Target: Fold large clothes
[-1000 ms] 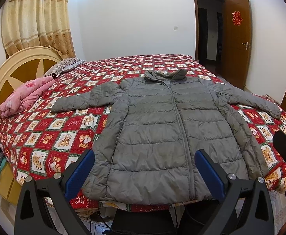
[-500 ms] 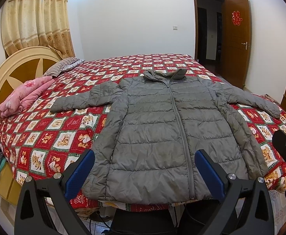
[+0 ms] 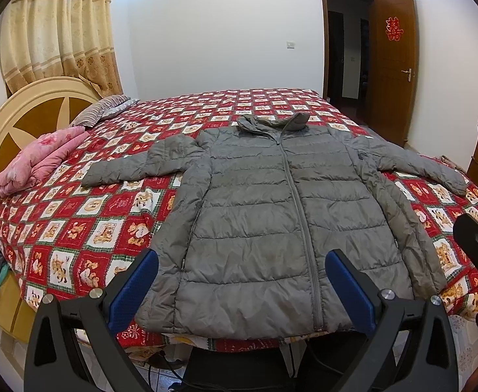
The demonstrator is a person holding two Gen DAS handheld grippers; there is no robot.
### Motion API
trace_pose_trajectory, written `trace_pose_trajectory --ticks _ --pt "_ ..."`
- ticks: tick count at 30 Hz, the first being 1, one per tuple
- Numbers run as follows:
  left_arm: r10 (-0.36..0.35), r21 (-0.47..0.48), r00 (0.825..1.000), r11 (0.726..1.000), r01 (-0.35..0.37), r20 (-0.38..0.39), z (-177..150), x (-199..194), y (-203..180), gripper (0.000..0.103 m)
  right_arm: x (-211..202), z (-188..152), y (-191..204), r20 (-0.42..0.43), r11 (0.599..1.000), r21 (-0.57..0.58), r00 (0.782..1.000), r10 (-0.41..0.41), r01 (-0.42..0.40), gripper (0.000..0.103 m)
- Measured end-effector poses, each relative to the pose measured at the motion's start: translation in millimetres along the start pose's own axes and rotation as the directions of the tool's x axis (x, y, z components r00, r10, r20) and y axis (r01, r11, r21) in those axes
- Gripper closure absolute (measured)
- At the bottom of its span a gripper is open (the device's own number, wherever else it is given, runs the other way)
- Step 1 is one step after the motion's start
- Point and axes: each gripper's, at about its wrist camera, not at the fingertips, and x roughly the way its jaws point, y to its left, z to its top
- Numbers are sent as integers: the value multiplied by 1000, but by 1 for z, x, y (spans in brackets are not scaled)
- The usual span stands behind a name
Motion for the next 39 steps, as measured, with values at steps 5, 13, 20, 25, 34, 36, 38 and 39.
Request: trace_pose_trajectory --ticks 5,13,20,25,34,36,38,39 --pt "-14 -6 1000 1000 14 -8 1 1 1 1 2 -2 -1 -8 1000 8 1000 0 0 0" --pt "-22 -1 1000 1000 22 -9 1 2 -2 1 5 -2 -3 -16 1000 11 1000 -2 2 0" --pt "-62 8 998 998 62 -19 -2 9 -3 1 15 -4 -4 -35 1000 -6 999 -16 15 0" --pt "-148 15 988 989 149 -42 0 26 1 1 28 -1 -24 -46 999 22 998 -45 46 0" --pt "-1 -3 997 1000 0 -73 42 111 56 1 106 38 -156 -135 959 216 979 -155 182 0" --pt "0 -35 997 999 -2 -81 59 136 76 1 131 51 -202 -175 928 288 966 -192 236 1" --pt "35 -80 995 996 -43 -98 77 169 100 1 156 58 -248 -220 876 371 946 -238 307 5" --pt "56 -95 993 993 -66 -103 82 181 108 1 167 60 -267 -237 847 409 936 -261 340 7"
